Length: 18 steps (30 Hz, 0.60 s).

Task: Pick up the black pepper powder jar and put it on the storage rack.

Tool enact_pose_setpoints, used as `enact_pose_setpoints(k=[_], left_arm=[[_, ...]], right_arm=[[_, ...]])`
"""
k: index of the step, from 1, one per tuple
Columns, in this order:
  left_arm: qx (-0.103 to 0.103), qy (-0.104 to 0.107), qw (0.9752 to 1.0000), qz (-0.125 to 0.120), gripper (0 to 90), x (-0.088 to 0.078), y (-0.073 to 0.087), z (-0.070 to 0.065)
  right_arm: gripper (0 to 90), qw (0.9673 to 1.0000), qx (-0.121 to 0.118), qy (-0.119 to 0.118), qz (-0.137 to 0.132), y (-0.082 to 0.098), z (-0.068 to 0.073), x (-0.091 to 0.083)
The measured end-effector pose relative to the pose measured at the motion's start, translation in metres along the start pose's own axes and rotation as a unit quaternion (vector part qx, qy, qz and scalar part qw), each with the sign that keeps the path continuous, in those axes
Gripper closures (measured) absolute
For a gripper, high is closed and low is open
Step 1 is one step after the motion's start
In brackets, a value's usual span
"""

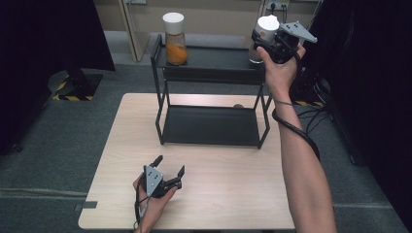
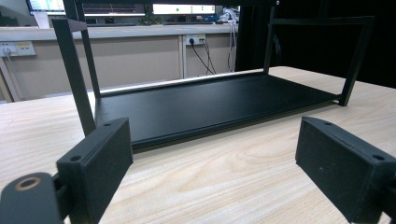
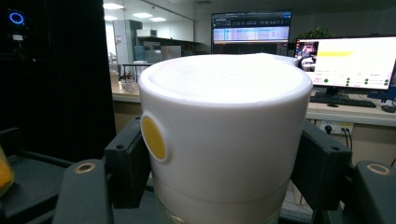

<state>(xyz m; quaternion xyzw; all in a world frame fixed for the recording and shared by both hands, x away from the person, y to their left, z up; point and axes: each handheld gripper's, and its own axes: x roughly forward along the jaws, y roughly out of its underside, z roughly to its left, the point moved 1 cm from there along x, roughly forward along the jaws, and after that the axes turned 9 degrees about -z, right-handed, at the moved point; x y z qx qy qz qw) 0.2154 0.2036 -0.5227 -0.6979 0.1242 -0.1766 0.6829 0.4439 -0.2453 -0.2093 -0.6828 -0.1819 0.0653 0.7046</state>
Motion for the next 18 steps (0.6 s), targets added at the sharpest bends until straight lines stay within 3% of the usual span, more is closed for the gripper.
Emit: enact_pose_setpoints(k=[9,18], left_arm=[[0.001,0.0,1.0,0.0,10.6,0.0002,0.0,-0.0004],[0.0,0.001,1.0,0.0,10.6,0.0002,0.0,-0.0002]], right_arm=[[30.6,0.9998,-0.013,-0.006,0.011,0.0008,0.0012,0.0031],[30.0,1.0,0.002,-0.008,0.003,0.0075,-0.0009,0.008]])
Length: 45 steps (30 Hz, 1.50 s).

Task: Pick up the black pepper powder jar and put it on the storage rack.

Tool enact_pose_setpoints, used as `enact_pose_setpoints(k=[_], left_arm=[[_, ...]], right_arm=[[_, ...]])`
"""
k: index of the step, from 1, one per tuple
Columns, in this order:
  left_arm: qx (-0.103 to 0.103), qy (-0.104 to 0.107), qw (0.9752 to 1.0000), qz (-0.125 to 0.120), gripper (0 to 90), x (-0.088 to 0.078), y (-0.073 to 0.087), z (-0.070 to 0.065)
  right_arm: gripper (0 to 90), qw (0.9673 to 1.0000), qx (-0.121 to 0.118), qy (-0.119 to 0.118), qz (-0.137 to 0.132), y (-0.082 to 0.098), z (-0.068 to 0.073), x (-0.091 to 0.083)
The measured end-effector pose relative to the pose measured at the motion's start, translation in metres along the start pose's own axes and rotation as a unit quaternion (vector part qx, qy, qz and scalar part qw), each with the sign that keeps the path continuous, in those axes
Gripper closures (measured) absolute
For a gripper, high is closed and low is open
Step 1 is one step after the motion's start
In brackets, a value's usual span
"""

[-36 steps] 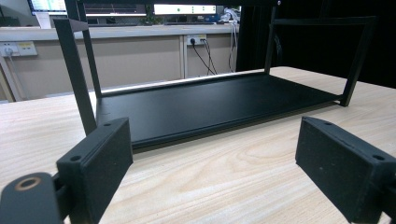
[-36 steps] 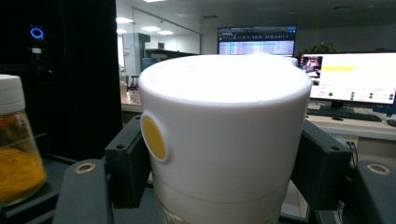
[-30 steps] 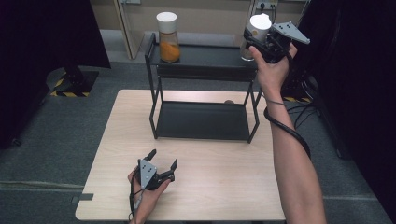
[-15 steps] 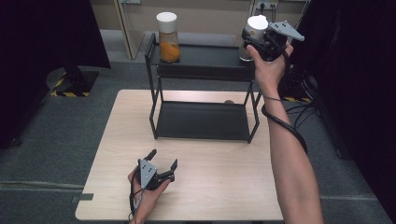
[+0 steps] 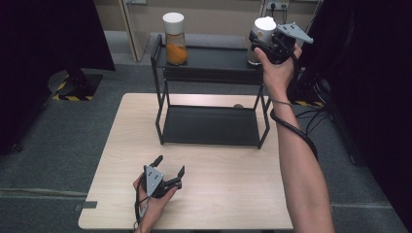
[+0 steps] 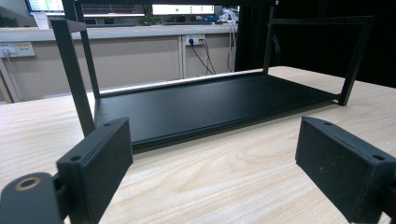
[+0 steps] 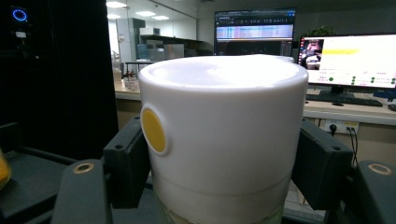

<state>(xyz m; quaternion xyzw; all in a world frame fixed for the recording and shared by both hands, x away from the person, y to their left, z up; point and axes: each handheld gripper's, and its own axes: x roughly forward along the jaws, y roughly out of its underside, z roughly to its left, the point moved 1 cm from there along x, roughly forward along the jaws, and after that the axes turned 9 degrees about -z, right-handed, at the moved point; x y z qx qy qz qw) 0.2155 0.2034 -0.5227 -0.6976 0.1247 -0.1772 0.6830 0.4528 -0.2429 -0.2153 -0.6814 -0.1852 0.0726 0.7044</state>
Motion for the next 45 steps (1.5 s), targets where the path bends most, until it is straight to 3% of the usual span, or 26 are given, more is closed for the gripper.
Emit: enact_pose_setpoints(k=[11,19,31,45], left_arm=[[0.0,0.001,1.0,-0.001,10.6,0.0,0.0,0.0],[0.0,0.0,1.0,-0.001,10.5,0.0,0.0,0.0],[0.001,0.0,1.0,-0.001,10.5,0.0,0.0,0.0],[0.005,0.0,1.0,-0.001,10.5,0.0,0.0,-0.001]], right_arm=[[27.9,0.9999,0.012,-0.001,0.008,0.002,-0.003,0.005],[13.9,0.9997,0.023,-0.004,0.004,0.006,-0.006,-0.002],[3.6,0.9996,0.007,-0.026,0.005,0.007,-0.008,-0.021],[2.5,0.9991,0.003,-0.043,0.0,0.017,-0.009,-0.05]])
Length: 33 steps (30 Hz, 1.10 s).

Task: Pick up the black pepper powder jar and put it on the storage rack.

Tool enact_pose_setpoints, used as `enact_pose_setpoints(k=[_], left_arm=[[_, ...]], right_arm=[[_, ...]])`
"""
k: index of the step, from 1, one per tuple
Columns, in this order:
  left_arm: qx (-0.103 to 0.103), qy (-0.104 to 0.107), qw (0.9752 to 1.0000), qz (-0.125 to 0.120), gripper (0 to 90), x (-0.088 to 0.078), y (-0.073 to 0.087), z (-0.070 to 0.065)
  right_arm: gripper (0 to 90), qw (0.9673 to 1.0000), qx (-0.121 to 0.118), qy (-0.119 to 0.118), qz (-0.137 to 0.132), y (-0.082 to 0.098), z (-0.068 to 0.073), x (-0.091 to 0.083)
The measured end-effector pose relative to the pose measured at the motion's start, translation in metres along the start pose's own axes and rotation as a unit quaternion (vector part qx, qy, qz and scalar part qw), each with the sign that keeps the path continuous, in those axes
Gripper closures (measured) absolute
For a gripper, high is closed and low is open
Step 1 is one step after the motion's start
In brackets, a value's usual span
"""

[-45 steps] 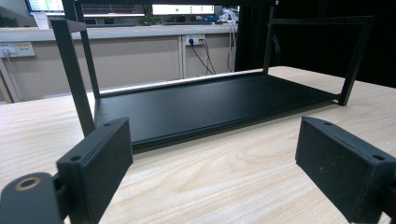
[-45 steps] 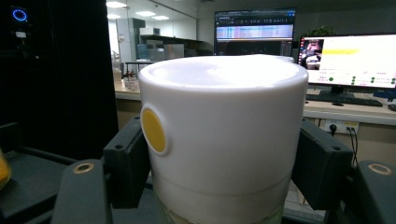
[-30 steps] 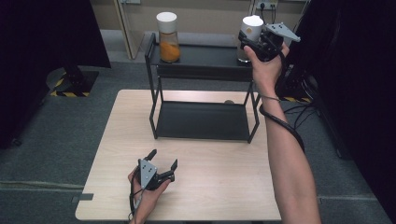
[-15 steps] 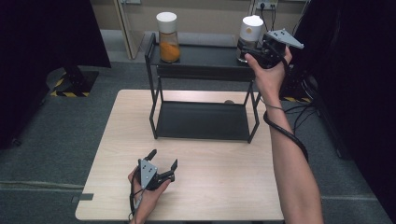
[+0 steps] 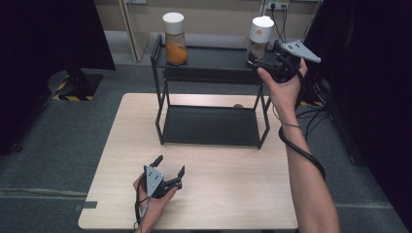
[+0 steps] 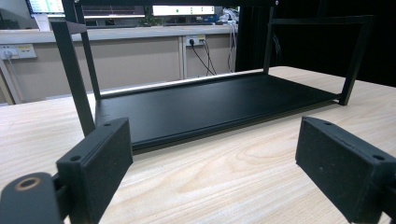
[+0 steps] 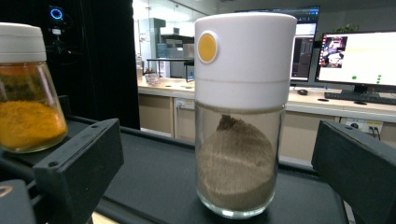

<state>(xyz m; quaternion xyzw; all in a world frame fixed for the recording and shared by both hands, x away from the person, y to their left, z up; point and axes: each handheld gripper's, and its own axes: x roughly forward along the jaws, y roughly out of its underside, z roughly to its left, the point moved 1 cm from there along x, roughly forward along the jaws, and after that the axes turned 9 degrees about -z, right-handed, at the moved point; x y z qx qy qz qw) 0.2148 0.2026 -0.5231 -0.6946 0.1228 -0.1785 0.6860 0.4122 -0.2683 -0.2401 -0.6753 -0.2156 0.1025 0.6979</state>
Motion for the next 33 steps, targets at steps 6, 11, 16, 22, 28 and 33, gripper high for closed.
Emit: enact_pose_setpoints(k=[6,11,16,22,28,33], left_arm=[[0.002,0.0,1.0,0.002,10.5,0.0,-0.001,0.0],[0.002,-0.001,1.0,0.002,10.5,0.0,-0.001,0.0],[0.003,-0.001,1.0,0.002,10.5,0.0,-0.001,-0.001],[0.004,0.0,1.0,0.002,10.4,0.0,-0.001,-0.001],[0.006,0.0,1.0,0.002,10.4,0.0,-0.001,-0.001],[0.006,0.001,1.0,0.002,10.4,0.0,-0.001,-0.001]], right_arm=[[2.6,0.9999,-0.006,-0.009,0.002,0.005,-0.001,-0.011],[2.3,0.9998,-0.005,-0.017,0.006,0.01,0.001,-0.021],[2.3,0.9997,-0.005,-0.024,0.008,0.016,0.003,-0.031],[2.2,0.9994,-0.005,-0.032,0.012,0.024,0.004,-0.04],[2.0,0.9991,-0.007,-0.04,0.016,0.029,0.005,-0.05],[2.0,0.9988,-0.007,-0.043,0.021,0.033,0.006,-0.057]])
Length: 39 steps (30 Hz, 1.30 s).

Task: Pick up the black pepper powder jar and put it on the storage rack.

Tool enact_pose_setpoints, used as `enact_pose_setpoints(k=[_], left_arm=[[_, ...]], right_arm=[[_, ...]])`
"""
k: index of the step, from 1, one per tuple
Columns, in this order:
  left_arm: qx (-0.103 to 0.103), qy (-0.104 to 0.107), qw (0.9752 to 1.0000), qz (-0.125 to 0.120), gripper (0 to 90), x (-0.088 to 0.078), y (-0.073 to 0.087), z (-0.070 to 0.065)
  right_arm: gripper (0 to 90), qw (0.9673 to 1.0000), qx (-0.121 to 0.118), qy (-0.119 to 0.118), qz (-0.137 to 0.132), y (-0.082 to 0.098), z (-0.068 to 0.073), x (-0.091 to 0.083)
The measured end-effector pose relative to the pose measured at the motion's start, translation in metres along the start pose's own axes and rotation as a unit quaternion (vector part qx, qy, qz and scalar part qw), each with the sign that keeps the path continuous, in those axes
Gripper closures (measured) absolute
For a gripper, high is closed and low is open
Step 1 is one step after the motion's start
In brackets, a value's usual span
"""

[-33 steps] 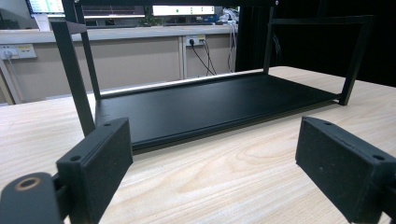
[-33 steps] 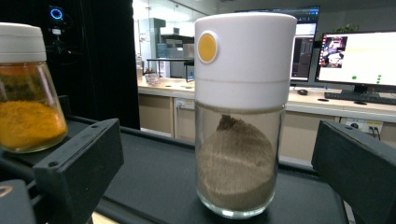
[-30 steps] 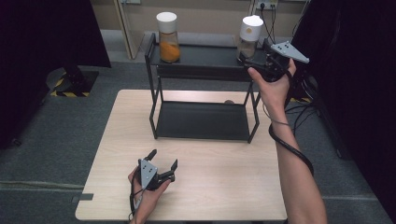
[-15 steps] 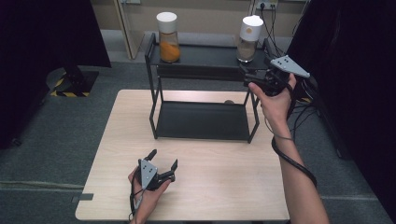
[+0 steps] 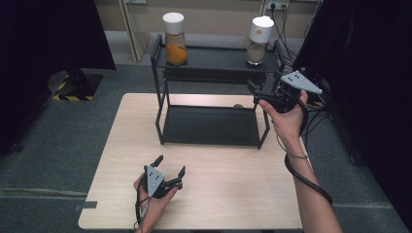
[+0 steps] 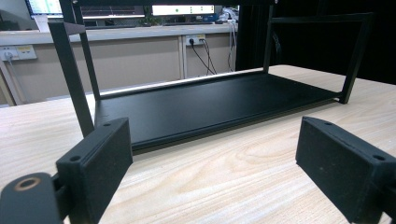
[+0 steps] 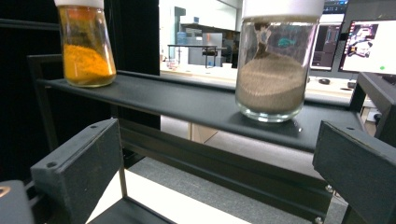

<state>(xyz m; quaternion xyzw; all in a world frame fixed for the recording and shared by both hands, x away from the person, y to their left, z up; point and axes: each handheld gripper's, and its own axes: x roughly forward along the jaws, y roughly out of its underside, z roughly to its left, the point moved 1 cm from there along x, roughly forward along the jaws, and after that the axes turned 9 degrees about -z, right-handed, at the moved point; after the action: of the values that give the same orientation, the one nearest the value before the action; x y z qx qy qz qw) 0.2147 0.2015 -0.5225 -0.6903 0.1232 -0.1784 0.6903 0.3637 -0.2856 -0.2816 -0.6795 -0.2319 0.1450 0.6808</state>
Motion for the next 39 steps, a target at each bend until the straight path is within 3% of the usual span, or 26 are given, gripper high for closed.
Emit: enact_pose_setpoints(k=[39], left_arm=[[0.003,0.0,1.0,-0.001,10.3,0.001,0.0,-0.002]], right_arm=[[1.4,0.9981,0.017,-0.046,0.037,0.058,0.014,-0.062]])
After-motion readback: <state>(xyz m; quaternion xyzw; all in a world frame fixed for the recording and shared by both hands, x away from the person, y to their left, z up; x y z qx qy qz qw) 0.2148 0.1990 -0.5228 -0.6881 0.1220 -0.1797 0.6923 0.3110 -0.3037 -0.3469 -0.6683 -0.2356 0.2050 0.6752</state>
